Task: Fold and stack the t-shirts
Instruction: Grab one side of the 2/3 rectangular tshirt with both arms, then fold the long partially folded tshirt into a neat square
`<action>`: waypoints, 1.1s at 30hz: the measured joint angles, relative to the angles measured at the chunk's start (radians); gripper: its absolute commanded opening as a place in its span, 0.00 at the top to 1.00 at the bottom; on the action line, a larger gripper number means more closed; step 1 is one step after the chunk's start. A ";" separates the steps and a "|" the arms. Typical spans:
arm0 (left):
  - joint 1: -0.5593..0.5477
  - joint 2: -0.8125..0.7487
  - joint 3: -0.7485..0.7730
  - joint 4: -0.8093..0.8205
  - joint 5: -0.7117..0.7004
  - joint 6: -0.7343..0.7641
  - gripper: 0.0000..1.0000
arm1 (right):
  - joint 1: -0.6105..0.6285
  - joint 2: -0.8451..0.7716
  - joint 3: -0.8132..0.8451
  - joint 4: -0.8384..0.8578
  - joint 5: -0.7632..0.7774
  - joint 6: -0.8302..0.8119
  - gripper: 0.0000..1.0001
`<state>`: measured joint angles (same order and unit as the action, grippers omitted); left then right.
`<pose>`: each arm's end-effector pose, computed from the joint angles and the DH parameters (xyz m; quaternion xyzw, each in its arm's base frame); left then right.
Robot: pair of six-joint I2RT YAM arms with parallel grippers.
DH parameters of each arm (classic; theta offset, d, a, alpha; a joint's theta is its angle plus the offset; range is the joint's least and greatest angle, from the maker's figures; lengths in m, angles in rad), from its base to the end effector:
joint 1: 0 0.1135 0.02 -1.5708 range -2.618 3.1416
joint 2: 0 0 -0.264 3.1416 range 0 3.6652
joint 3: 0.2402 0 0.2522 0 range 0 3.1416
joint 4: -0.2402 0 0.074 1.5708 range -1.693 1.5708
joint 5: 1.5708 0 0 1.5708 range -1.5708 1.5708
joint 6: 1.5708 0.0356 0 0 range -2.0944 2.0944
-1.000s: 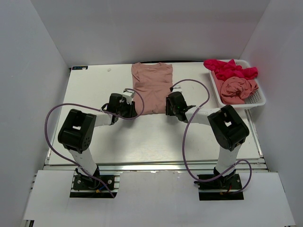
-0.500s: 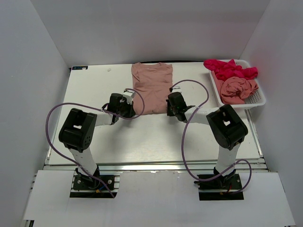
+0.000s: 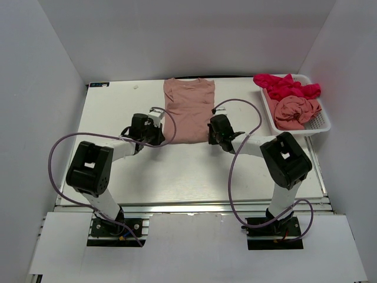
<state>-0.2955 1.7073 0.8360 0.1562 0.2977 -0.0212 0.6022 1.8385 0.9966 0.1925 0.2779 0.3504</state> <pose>0.3233 -0.1093 0.1554 0.1840 0.8829 -0.1980 0.3839 0.3219 0.2094 0.1599 -0.0503 0.8878 0.0916 0.4482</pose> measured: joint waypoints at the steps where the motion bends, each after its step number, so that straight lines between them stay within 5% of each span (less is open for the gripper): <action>1: 0.008 -0.019 0.000 -0.006 0.000 0.001 1.00 | 0.000 -0.010 -0.005 0.000 0.000 0.000 1.00; 16: 0.045 -0.211 0.000 -0.188 0.035 0.022 1.00 | 0.000 -0.188 -0.099 -0.011 -0.041 0.011 1.00; 24: 0.066 -0.441 0.011 -0.351 0.059 0.074 1.00 | 0.041 -0.434 -0.156 -0.093 -0.058 0.032 1.00; 33: 0.072 -0.533 0.130 -0.543 0.104 0.086 1.00 | 0.077 -0.666 -0.142 -0.212 -0.023 0.031 1.00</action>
<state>-0.2237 1.1740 0.9665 -0.3870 0.4019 0.0650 0.6796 1.1721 0.8551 -0.0200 0.2550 0.3809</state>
